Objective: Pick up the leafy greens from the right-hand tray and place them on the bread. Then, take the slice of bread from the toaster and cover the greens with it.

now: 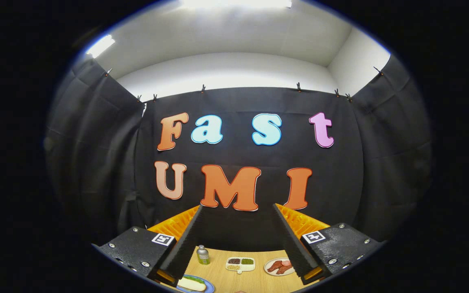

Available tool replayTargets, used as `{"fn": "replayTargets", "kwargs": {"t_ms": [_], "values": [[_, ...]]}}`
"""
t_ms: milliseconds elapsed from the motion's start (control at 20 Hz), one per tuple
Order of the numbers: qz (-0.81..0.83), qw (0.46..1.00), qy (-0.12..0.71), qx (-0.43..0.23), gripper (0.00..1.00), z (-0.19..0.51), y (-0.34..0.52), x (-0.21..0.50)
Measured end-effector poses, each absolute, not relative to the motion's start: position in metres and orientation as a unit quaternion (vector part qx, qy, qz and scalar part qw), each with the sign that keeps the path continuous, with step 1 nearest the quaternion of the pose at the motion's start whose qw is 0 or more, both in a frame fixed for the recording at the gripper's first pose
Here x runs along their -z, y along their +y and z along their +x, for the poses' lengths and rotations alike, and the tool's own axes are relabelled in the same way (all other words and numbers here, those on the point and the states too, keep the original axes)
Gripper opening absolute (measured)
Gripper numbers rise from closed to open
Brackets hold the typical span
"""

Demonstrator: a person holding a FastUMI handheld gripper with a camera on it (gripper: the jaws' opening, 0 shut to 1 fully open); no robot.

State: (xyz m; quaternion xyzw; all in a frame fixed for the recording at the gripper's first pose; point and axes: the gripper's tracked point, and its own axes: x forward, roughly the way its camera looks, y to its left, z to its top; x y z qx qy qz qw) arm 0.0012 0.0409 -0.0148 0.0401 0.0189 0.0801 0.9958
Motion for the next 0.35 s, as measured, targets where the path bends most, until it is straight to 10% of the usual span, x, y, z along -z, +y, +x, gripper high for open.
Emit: {"fn": "replayTargets", "kwargs": {"t_ms": [350], "values": [[0.050,0.995,0.015,-0.082,0.98,0.0061,0.0440,0.0110]]}}
